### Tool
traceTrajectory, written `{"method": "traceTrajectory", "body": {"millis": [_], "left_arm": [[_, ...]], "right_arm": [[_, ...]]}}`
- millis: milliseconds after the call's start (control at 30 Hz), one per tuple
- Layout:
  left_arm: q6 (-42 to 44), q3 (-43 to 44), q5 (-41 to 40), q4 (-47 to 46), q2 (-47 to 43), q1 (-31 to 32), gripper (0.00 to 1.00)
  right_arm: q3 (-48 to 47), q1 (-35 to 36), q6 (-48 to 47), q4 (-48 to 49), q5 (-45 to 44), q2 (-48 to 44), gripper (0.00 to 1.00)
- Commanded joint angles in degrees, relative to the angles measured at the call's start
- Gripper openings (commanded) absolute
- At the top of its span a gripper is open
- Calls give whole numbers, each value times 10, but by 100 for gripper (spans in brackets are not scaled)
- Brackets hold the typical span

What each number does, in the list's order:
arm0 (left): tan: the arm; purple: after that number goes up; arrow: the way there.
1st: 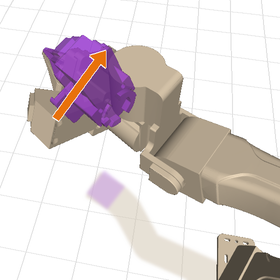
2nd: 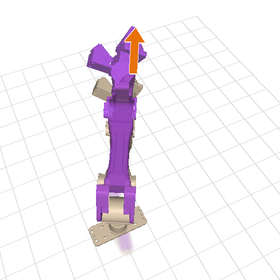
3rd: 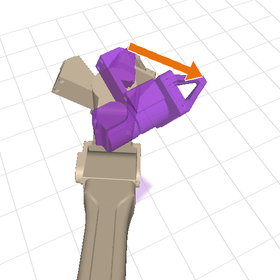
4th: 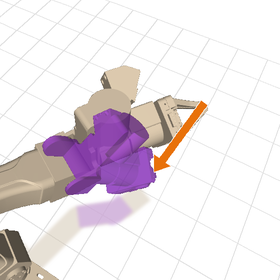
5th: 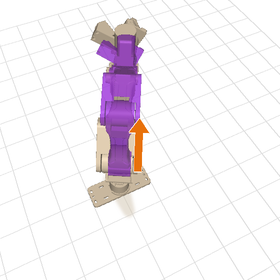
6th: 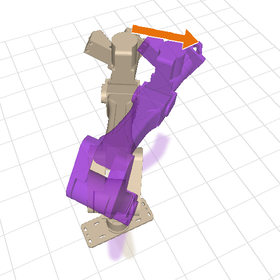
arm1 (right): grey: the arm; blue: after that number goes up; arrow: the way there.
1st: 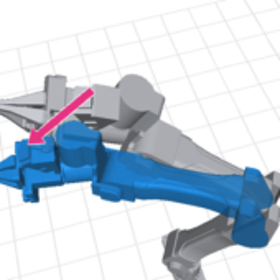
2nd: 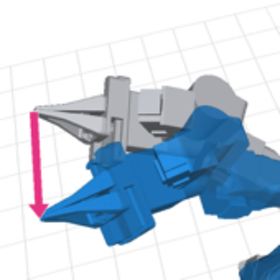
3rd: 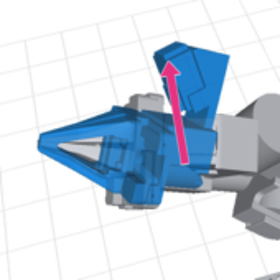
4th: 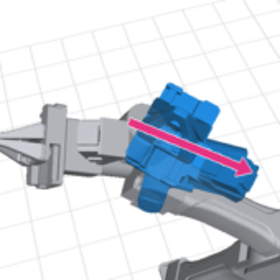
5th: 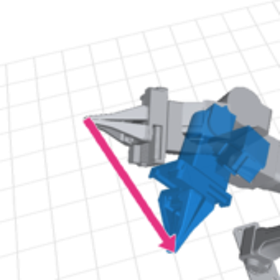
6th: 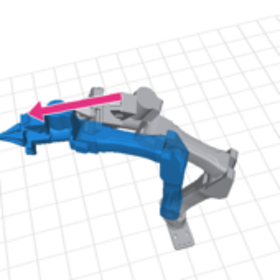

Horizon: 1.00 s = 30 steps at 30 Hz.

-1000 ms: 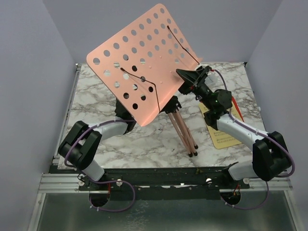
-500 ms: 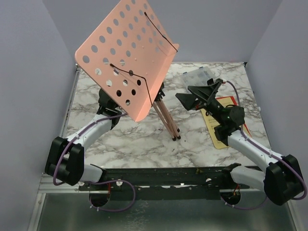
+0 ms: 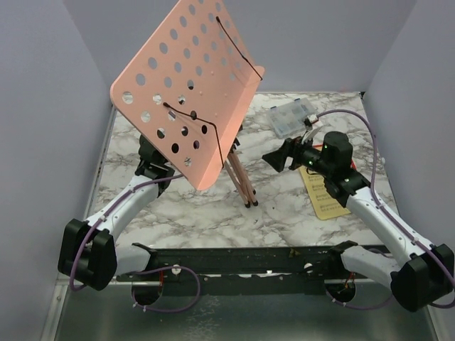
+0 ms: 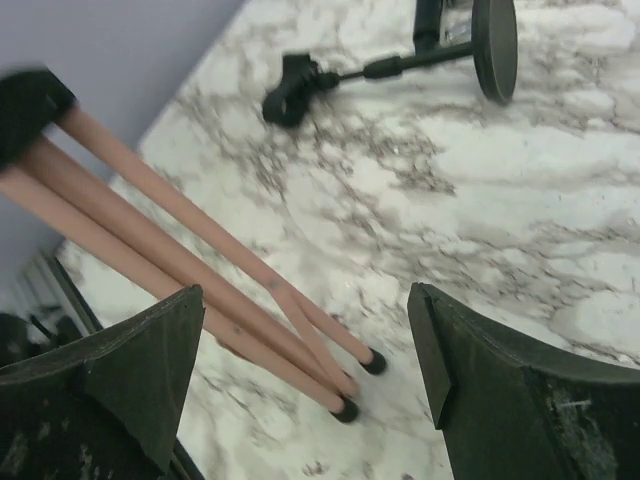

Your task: Set up the instrument practice props

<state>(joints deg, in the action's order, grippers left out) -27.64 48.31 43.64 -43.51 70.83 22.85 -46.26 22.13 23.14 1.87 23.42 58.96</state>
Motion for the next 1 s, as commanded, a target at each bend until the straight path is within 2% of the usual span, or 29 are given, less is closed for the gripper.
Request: {"method": "traceTrajectory", "body": {"millis": [0, 133, 200, 400, 467, 700, 867, 967], "left_arm": [[-19, 15, 4, -82, -34, -8, 0], [-5, 2, 6, -67, -40, -8, 0], [-4, 7, 14, -59, -39, -8, 0], [-24, 15, 21, -55, -34, -6, 0], [-18, 11, 16, -56, -39, -6, 0], [-22, 11, 19, -55, -35, 0, 0], [-14, 9, 23, -55, -33, 9, 0], [-19, 13, 33, -55, -31, 9, 0]], "right_arm": [[53, 8, -184, 40, 71, 8, 89], [153, 8, -208, 229, 120, -8, 81], [169, 8, -226, 262, 139, 10, 81], [96, 11, -245, 212, 162, 109, 77], [90, 19, -247, 224, 151, 122, 77], [55, 85, -276, 228, 128, 187, 75], [75, 126, -264, 271, 143, 204, 75], [86, 131, -248, 278, 146, 185, 74]]}}
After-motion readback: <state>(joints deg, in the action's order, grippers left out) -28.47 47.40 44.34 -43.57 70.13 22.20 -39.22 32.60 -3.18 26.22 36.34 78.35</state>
